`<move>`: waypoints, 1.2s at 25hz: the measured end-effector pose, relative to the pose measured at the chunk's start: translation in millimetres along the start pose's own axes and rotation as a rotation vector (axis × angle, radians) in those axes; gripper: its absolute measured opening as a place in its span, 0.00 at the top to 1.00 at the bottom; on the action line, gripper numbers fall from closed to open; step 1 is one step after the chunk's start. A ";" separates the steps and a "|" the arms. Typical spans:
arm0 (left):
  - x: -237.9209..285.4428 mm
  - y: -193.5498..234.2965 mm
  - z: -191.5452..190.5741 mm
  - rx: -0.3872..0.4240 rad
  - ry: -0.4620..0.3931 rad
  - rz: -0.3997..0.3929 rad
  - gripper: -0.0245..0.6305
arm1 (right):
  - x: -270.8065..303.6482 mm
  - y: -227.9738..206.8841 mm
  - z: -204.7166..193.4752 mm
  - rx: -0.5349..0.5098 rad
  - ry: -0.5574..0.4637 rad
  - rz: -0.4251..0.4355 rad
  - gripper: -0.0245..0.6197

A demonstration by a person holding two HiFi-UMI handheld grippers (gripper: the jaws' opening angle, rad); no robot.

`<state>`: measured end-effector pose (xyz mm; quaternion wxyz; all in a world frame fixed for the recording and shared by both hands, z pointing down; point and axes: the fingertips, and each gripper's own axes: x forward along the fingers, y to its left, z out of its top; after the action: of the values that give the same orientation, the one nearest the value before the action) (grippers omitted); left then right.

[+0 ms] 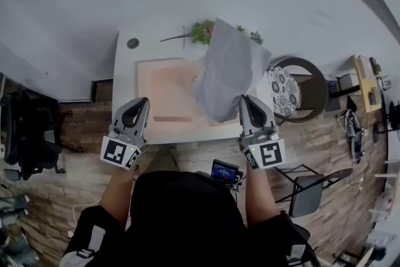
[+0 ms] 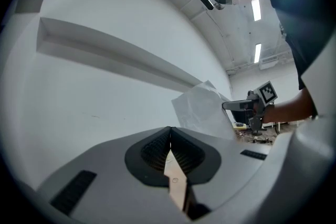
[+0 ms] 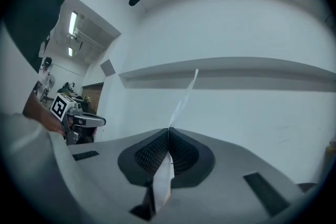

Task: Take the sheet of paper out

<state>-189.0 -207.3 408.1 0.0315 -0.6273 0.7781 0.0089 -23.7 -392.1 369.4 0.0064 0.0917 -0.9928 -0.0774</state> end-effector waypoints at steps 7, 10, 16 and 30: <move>-56.9 -49.0 21.6 0.016 -0.023 0.085 0.96 | -43.5 36.3 2.2 0.077 -0.025 0.060 0.94; -84.1 -70.7 27.8 0.034 -0.017 0.103 0.96 | -62.2 49.9 -3.7 0.124 -0.020 0.073 0.95; -139.2 -101.1 35.2 0.034 0.002 0.129 0.96 | -104.9 76.2 -8.3 0.159 0.006 0.077 0.95; -225.7 -127.0 42.8 0.012 -0.007 0.087 0.96 | -169.1 135.0 6.8 0.171 0.034 -0.016 0.94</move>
<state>-15.7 -11.8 382.2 0.0376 -0.5925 0.8047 0.0080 117.9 -229.1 383.8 0.0149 0.1010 -0.9947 0.0090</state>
